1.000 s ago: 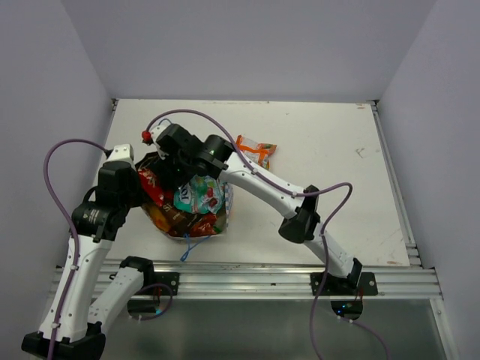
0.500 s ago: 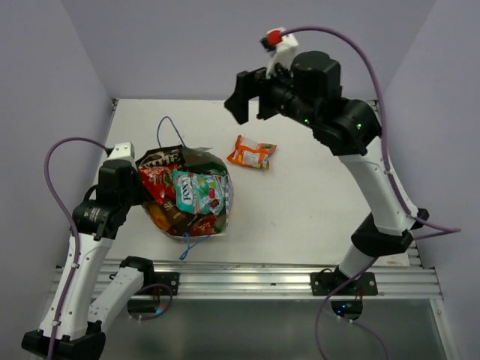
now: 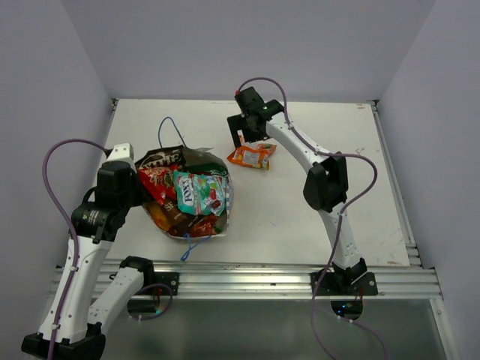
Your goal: Place the snacks into the paper bag
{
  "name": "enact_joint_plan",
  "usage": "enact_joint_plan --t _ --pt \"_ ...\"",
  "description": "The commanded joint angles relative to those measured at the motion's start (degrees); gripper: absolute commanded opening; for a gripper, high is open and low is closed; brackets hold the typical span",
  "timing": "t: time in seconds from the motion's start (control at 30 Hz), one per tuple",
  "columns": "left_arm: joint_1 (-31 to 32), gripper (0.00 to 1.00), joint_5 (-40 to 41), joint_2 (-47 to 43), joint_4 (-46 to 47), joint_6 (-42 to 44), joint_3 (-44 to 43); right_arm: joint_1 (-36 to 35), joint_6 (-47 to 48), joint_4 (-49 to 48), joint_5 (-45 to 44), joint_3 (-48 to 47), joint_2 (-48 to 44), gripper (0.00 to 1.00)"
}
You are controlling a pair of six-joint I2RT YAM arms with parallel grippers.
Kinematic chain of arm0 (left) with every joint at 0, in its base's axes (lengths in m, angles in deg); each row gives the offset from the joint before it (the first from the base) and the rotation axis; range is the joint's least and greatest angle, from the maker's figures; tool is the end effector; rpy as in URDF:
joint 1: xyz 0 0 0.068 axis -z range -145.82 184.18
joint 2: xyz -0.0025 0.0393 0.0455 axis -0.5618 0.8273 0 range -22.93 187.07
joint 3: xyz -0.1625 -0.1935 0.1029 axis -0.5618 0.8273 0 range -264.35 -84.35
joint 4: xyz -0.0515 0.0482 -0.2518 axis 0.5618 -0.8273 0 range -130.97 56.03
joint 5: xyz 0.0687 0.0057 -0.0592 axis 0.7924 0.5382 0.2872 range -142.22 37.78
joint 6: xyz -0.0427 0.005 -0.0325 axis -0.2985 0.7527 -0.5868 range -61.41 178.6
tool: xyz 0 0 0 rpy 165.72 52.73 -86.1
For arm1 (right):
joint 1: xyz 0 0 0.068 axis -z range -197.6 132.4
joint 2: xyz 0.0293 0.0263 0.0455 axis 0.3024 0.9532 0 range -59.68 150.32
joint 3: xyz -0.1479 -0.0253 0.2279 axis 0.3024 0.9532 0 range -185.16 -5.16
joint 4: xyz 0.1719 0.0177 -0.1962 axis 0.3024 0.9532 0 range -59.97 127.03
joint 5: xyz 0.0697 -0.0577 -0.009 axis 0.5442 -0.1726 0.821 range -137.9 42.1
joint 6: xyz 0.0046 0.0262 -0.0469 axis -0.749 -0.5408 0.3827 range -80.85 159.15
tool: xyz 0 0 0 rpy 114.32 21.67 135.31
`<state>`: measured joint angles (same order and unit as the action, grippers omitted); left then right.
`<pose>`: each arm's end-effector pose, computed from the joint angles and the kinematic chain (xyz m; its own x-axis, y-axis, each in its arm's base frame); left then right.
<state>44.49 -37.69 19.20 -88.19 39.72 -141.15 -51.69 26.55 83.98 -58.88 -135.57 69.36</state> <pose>0.1292 -0.0144 0.3417 -0.5873 -0.2116 -0.7812 -0.2189 0.9708 -0.0983 0.4145 0.2723 0.2980 -0.7410 -0.2430 -0.6259 -0.3000 0.9538 -0.0151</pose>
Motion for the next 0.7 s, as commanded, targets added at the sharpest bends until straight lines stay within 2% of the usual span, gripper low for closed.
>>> enact_joint_plan --t 0.0,0.2,0.27,0.37,0.4,0.47,0.5,0.53,0.57,0.63,0.67 --pt "0.3 0.00 0.0 -0.8 2.9 0.0 -2.5 2.6 0.6 1.3 -1.0 -0.8 0.1 0.99" --pt "0.2 0.00 0.5 -0.8 2.6 -0.2 -2.6 4.6 0.3 2.6 1.3 1.7 7.9 0.97" --pt "0.2 0.00 0.7 -0.9 2.5 -0.2 -2.5 4.7 0.3 2.9 3.9 3.0 9.7 0.90" --pt "0.2 0.00 0.6 -0.8 2.6 -0.1 -2.5 4.6 -0.1 2.6 6.8 6.6 10.1 0.87" --pt "0.2 0.00 0.5 -0.8 2.6 0.0 -2.4 4.8 -0.1 1.9 7.7 8.4 9.9 0.78" --pt "0.2 0.00 0.2 -0.6 2.7 0.1 -2.4 4.8 -0.5 1.9 8.5 9.4 10.0 0.55" --pt "0.2 0.00 0.2 -0.6 2.7 0.2 -2.4 4.8 -0.5 2.3 8.6 9.7 9.8 0.33" --pt "0.2 0.00 0.1 -0.6 2.8 0.4 -2.4 4.8 -0.6 2.8 8.9 9.7 9.7 0.19" --pt "0.2 0.00 -0.1 -0.4 2.9 0.5 -2.4 4.8 -0.6 3.3 8.9 9.6 9.2 0.09" --pt "0.2 0.00 -0.5 -0.3 3.0 0.7 -2.3 4.7 -0.4 3.4 7.9 9.6 6.5 0.00" --pt "0.2 0.00 -0.7 -0.3 3.3 0.8 -2.1 4.7 -0.1 4.0 7.6 9.0 5.5 0.00"
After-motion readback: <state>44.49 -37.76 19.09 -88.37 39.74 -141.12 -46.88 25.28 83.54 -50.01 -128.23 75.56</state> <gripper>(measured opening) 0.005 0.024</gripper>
